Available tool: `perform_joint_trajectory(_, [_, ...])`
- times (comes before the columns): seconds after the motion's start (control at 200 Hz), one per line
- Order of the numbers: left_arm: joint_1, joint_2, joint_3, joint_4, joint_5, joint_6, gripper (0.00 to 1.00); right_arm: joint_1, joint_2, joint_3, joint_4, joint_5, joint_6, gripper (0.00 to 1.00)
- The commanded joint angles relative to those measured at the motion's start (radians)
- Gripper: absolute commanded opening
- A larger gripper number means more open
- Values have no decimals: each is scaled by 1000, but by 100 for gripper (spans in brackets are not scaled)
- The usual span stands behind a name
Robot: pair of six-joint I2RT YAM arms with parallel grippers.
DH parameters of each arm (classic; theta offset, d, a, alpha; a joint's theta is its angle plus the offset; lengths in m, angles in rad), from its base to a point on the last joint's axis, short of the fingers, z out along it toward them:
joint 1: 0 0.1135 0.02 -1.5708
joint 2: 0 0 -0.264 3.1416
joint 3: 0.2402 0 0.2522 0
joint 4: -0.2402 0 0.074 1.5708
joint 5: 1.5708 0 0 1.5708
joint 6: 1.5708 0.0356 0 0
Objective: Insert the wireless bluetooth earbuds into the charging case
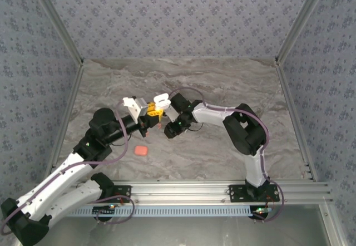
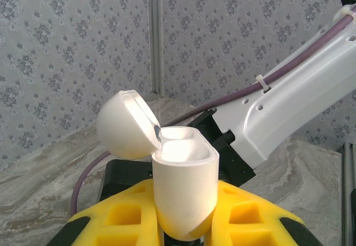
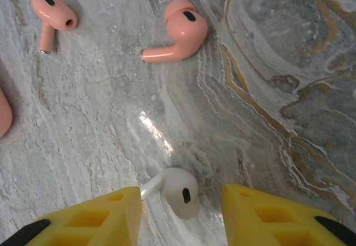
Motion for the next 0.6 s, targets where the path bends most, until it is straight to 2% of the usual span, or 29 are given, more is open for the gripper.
perform_joint_trajectory(0.0, [-4,0,9,21,-10,16,5,16,34,23,-36,10,-25,43])
perform_joint_trajectory(0.22, [-3,5,10,20,-15,19,5,29,62,42,-37,15,-24,37])
perform_joint_trajectory(0.375, [-4,5,10,17,-16,18,4,33,70,43,-38,4,-22,29])
perform_joint_trajectory(0.595, [-4,5,10,11,-21,19,4,17,-29,-13,1,2,-13,23])
